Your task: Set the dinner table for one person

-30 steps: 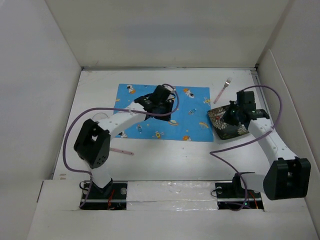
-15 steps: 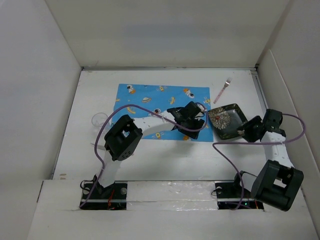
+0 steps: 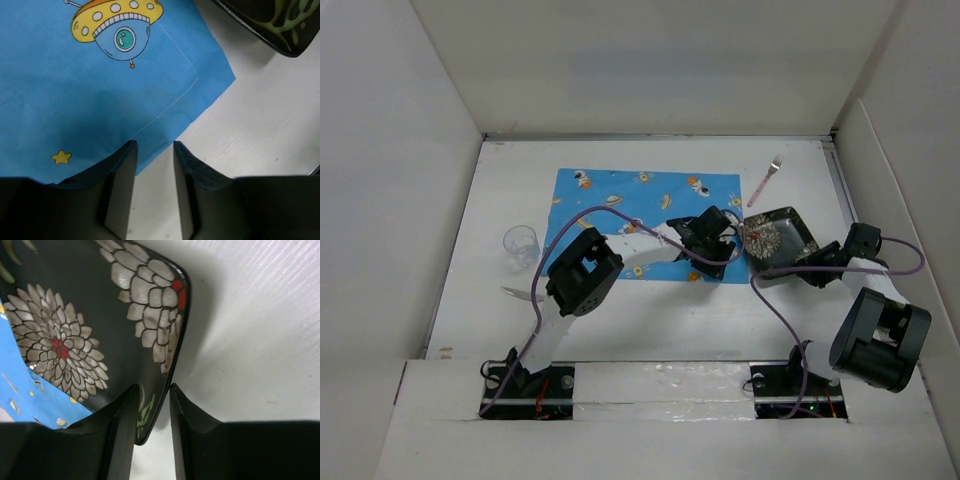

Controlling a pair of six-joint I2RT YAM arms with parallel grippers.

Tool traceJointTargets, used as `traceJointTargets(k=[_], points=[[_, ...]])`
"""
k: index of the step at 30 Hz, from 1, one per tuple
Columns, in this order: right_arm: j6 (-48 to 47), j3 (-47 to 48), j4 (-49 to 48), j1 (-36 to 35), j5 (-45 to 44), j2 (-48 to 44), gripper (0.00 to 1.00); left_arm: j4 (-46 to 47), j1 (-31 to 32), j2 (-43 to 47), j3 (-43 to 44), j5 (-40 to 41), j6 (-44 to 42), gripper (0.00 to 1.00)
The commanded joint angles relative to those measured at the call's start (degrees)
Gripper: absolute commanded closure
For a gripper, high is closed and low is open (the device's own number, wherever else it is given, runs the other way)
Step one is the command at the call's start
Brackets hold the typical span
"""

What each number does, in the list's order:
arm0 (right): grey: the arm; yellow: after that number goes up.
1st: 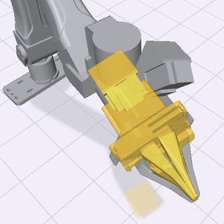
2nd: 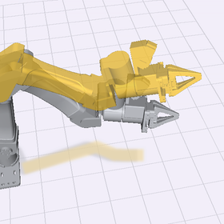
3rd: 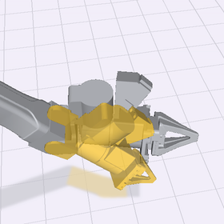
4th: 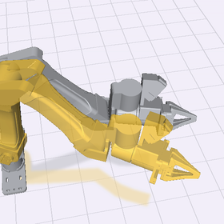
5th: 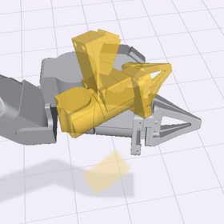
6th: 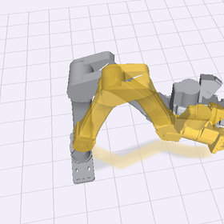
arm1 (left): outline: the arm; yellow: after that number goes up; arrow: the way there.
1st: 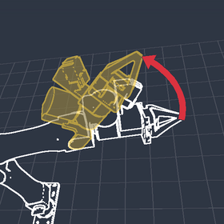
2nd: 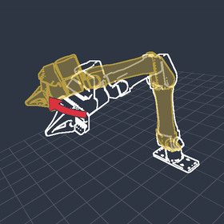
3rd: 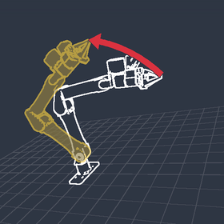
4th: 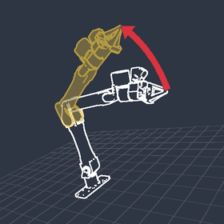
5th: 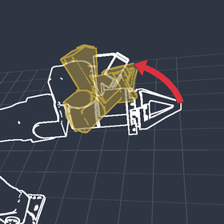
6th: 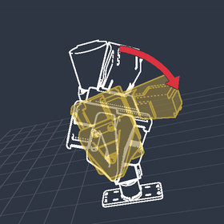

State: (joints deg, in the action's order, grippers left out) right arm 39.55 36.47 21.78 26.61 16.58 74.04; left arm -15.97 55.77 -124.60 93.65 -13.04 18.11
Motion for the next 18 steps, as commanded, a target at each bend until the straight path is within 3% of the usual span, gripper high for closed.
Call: traceJointTargets(k=[1,7,15,18], points=[[1.5,0.4,-4.6,0.4,0.6,1.5,0.65,-0.5,0.4,-2.0,1.7,-1.7,0.3,0.70],[1.7,1.5,-6.4,0.9,-0.5,4.1,0.70,0.5,0.4,-3.6,2.1,-3.5,1.7,0.86],[-0.3,5.0,-6.0,3.4,-0.9,5.5,0.72,1.2,1.6,-2.6,3.6,-2.8,4.5,0.88],[-1.6,6.3,-4.1,3.4,-0.7,4.0,0.67,-0.3,1.6,-0.5,4.6,-0.2,5.5,0.85]])
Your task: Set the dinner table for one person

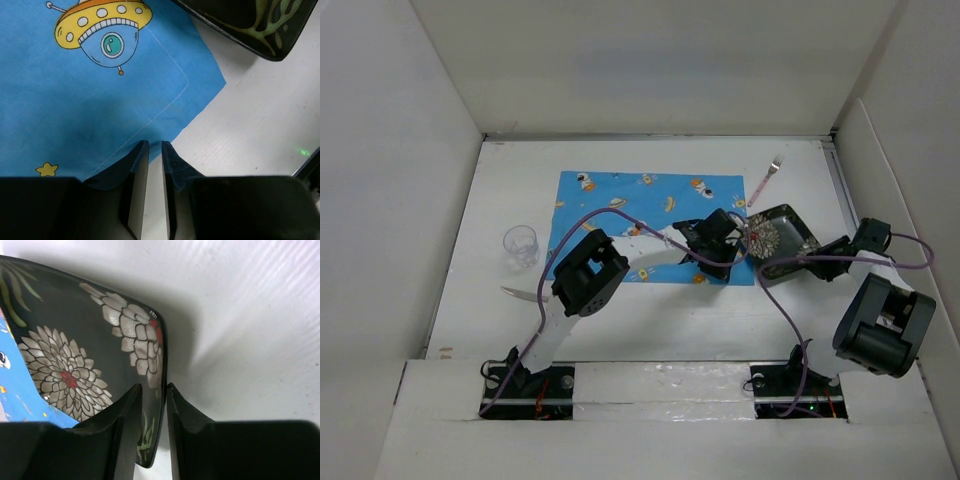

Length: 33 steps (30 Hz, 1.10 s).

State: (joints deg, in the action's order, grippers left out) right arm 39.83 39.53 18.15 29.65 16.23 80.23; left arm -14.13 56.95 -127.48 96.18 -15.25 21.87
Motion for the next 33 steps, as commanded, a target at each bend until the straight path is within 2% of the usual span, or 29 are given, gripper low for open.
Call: traceJointTargets(k=[1,4,8,12,18,20,23,29,32,33], points=[[-2.0,3.2,-0.1,0.4,0.2,-2.7,0.65,-2.1,0.4,3.2,2.0,2.6,2.2,0.83],[-1.6,0.9,0.5,0.4,3.5,-6.4,0.52,-3.4,0.4,7.5,3.1,4.7,3.4,0.77],[-2.3,-1.9,0.8,0.4,5.3,-8.2,0.48,-5.2,0.4,13.6,3.8,9.0,2.5,0.72],[-1.9,-5.3,-1.6,0.4,6.7,-7.3,0.47,-5.9,-1.0,21.1,0.4,13.0,0.5,0.70],[0.7,-6.4,-6.6,0.4,7.8,-1.7,0.48,-5.7,-5.7,33.8,-7.3,19.8,-1.5,0.77],[1.7,-6.3,-7.6,0.4,7.9,0.1,0.48,-5.7,-9.2,38.3,-9.7,20.4,-1.1,0.84],[3.1,-6.0,-9.2,-0.1,8.2,2.3,0.49,-6.0,-13.9,42.8,-11.8,20.3,-0.8,0.86],[6.0,-5.4,-11.6,-0.6,8.6,6.0,0.58,-7.3,-19.4,47.8,-14.2,20.5,-1.0,0.80],[7.1,-5.3,-12.5,-0.6,8.4,7.9,0.70,-8.3,-21.2,49.5,-14.5,21.1,1.2,0.77],[7.2,-5.0,-12.3,-0.6,8.1,8.3,0.80,-8.8,-21.2,49.8,-14.4,21.8,1.7,0.72]])
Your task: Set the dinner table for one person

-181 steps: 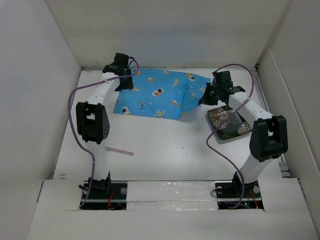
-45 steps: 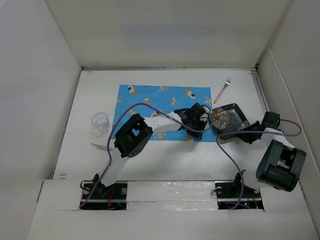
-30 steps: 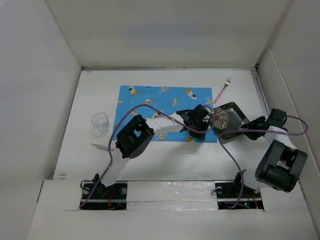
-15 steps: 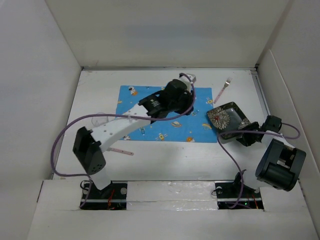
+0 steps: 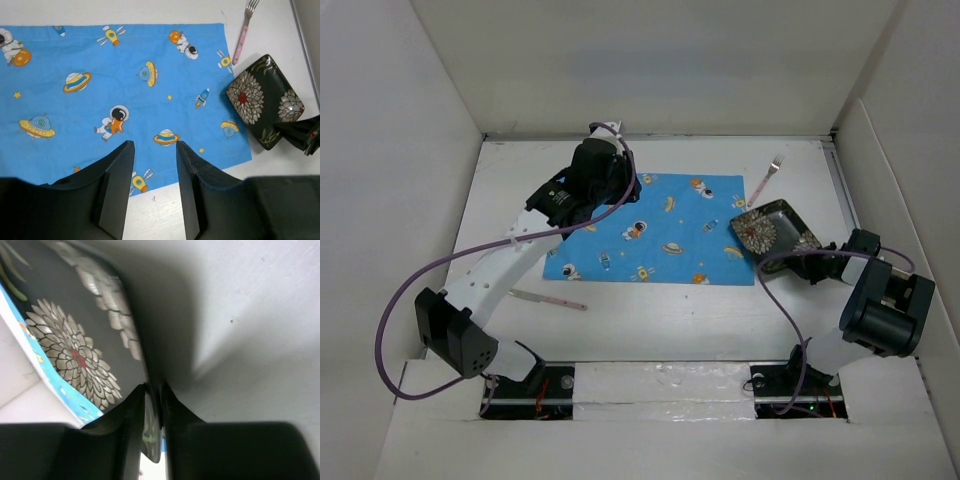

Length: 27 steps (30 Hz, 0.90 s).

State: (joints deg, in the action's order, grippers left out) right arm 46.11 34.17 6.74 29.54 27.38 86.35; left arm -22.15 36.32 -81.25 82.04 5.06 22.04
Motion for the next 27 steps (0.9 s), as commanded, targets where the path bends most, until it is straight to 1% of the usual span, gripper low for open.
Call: traceJointTargets(k=[1,3,4,6,7,8,9,12,13,14,15,16,17,18,19,20,21,22,23,24,25,26,27], points=[[1.1,0.5,-0.5,-0.5,-3.2,2.0,0.86,-1.2,-0.5,3.9,0.5,2.3,2.4,0.62],[0.8,1.0,1.0,-0.5,-3.1,0.4,1.00,-2.4,-0.5,4.5,1.5,2.9,2.0,0.63],[0.7,1.8,1.7,-0.5,-3.5,-2.8,1.00,-3.0,-0.5,4.7,2.8,2.9,1.9,0.66],[0.7,3.1,5.0,-0.5,-4.2,-7.4,1.00,-3.2,-0.5,5.4,3.6,1.5,0.1,0.76],[0.8,4.8,6.2,-0.5,-4.3,-10.1,1.00,-3.0,-0.5,6.0,4.3,0.4,-0.9,0.86],[1.4,5.8,7.1,-0.5,-4.5,-15.7,1.00,-2.5,-0.5,6.8,4.6,-2.0,-2.9,0.94],[1.9,7.0,7.9,-0.5,-4.0,-18.5,1.00,-1.8,-0.5,7.3,5.0,-2.6,-3.2,1.00],[1.3,15.0,11.5,-4.2,-3.0,-21.7,1.00,-2.6,-0.5,8.4,7.4,-1.5,-4.1,1.00],[1.3,16.2,10.5,-7.6,-2.3,-22.1,1.00,-3.2,-0.5,8.4,8.9,-0.9,-4.4,1.00],[1.7,18.2,8.4,-9.1,0.1,-22.2,1.00,-3.5,-1.7,8.5,9.1,-0.3,-4.6,1.00],[1.8,19.6,7.6,-10.6,0.2,-22.1,1.00,-3.9,-2.4,8.7,9.1,-0.1,-4.3,1.00],[1.4,21.3,7.5,-13.5,0.1,-21.7,1.00,-4.0,-3.2,8.8,8.4,-0.1,-4.3,1.00],[-1.5,27.5,8.6,-16.8,1.4,-19.9,1.00,-4.3,-4.3,9.3,7.4,0.0,-4.2,1.00],[-1.5,27.5,8.6,-16.8,1.4,-17.9,1.00,-4.3,-4.3,9.3,7.3,0.0,-4.2,1.00],[-5.0,30.2,10.3,-20.5,3.2,-15.3,1.00,-4.3,-4.3,9.7,6.5,0.0,-4.3,1.00],[-7.6,33.1,12.1,-22.7,8.0,-12.1,1.00,-4.3,-4.3,9.8,6.0,-0.3,-4.5,1.00],[-10.3,39.7,18.5,-25.2,9.4,-5.0,1.00,-4.2,-4.3,10.0,5.7,-0.5,-4.6,1.00],[-14.3,42.5,21.1,-28.0,9.5,-1.9,1.00,-4.2,-4.3,10.4,4.8,-0.7,-4.4,1.00],[-15.9,44.6,22.2,-33.7,10.3,0.6,1.00,-4.2,-4.3,10.6,4.5,-0.6,-4.3,1.00],[-17.1,48.2,23.8,-36.1,10.6,3.1,1.00,-4.4,-4.3,10.8,4.4,-0.4,-4.2,1.00],[-17.5,49.6,24.2,-38.0,10.6,7.0,1.00,-4.5,-4.3,11.0,4.2,-0.4,-4.0,1.00],[-16.6,50.0,23.2,-40.8,12.3,8.2,1.00,-4.7,-4.3,11.2,4.2,-0.1,-3.9,1.00],[-15.4,50.2,18.8,-41.7,13.8,9.6,1.00,-5.1,-4.3,11.4,4.1,-0.3,-3.8,1.00]])
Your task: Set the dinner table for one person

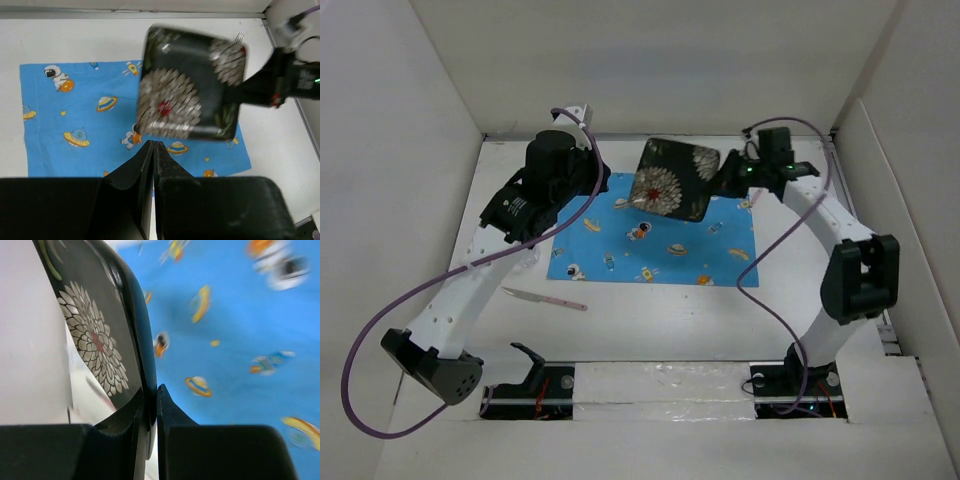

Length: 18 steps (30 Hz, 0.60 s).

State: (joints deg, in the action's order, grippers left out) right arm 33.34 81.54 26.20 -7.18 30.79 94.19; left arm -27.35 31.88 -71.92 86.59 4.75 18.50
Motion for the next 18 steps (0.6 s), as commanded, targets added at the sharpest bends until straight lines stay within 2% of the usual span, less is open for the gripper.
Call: traceJointTargets(k=[1,3,7,13,18], points=[[-1.5,3.4,-1.8,-5.8,11.8,3.2,1.00,0.0,0.1,2.1,-1.0,-0.3,-0.1,1.00],[0.1,4.5,-4.7,-8.4,14.3,7.0,1.00,-0.1,0.1,2.7,-1.4,-0.4,0.1,1.00],[-0.6,8.7,-3.5,-11.1,16.1,13.3,1.00,-0.2,0.1,4.2,-3.9,-0.1,0.4,1.00],[-0.9,11.5,-2.9,-11.1,14.0,20.5,1.00,-0.2,0.1,4.9,-4.8,0.9,0.4,0.96],[-1.3,11.5,-3.3,-11.1,13.8,22.5,1.00,0.3,0.1,4.9,-5.5,0.7,0.6,0.94]])
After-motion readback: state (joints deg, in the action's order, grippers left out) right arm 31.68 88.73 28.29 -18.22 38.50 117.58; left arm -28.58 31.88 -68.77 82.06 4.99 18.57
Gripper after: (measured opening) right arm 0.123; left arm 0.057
